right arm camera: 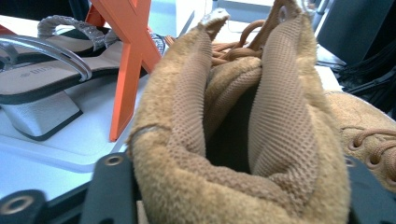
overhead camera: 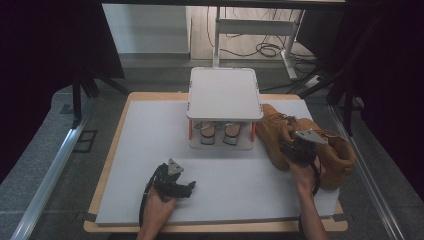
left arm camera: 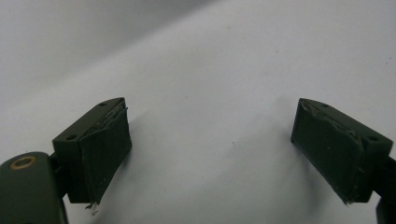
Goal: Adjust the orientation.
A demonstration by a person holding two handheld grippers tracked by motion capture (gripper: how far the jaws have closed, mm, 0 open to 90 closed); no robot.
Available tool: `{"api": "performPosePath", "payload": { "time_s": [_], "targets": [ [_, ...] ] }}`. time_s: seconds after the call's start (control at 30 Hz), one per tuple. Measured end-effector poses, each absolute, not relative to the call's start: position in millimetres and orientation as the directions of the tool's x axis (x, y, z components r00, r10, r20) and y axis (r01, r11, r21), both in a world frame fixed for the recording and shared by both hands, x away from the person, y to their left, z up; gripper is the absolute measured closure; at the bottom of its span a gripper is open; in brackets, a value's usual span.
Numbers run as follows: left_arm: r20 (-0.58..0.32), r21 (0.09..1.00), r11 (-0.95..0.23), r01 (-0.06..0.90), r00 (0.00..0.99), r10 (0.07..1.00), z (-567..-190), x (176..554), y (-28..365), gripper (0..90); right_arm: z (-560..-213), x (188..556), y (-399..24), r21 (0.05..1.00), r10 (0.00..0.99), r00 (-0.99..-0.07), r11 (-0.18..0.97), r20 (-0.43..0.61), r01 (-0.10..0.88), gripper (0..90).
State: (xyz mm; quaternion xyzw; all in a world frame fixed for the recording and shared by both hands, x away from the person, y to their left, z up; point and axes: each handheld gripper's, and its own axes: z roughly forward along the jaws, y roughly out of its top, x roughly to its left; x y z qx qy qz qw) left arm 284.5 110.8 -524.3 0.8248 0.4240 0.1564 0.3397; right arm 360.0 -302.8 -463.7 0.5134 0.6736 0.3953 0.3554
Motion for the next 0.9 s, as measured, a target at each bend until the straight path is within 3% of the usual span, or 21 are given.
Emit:
{"api": "performPosePath", "payload": {
  "time_s": [0.9],
  "targets": [
    [-0.032, 0.695, -0.406, 0.594, 0.589, 0.807, -524.4, 284.5, 110.6, 11.3, -432.8, 347.5, -302.4, 0.924, 0.981, -0.186, 0.126, -0.061, 0.361, 53.4]
  ]
}}
